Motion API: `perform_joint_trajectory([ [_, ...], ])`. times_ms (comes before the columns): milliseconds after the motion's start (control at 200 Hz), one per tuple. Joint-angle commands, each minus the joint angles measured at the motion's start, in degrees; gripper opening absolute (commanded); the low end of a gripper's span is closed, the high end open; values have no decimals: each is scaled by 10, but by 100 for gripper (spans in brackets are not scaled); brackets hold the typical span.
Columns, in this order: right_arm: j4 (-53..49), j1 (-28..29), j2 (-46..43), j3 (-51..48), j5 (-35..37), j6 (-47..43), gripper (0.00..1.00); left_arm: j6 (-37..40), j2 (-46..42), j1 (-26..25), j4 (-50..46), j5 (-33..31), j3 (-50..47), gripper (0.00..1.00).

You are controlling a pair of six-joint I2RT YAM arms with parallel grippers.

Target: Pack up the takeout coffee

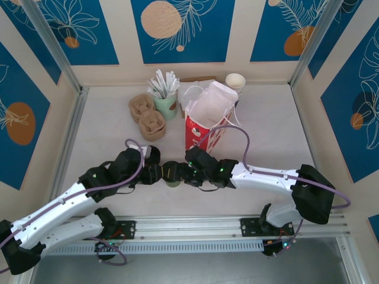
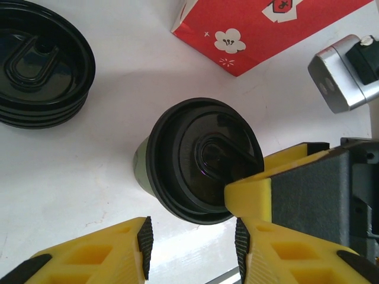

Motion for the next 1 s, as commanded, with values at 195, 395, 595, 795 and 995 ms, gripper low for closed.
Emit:
perform_joint_trajectory([
  [195,-121,3,-58,25,26,-38,66,28,10,38,-33,-40,59,49],
  [395,-210,-8,-134,25,62,-68,66,69,51,109,-27,-50,115,57],
  [595,-286,-34,-242,23,86,-97,65,81,119,190,19,-41,149,63],
  [795,-348,-122,-314,32,35,-148,65,61,192,260,88,-6,159,67],
  [995,-379,-196,-353,38,-20,-183,64,41,275,332,147,56,174,63],
])
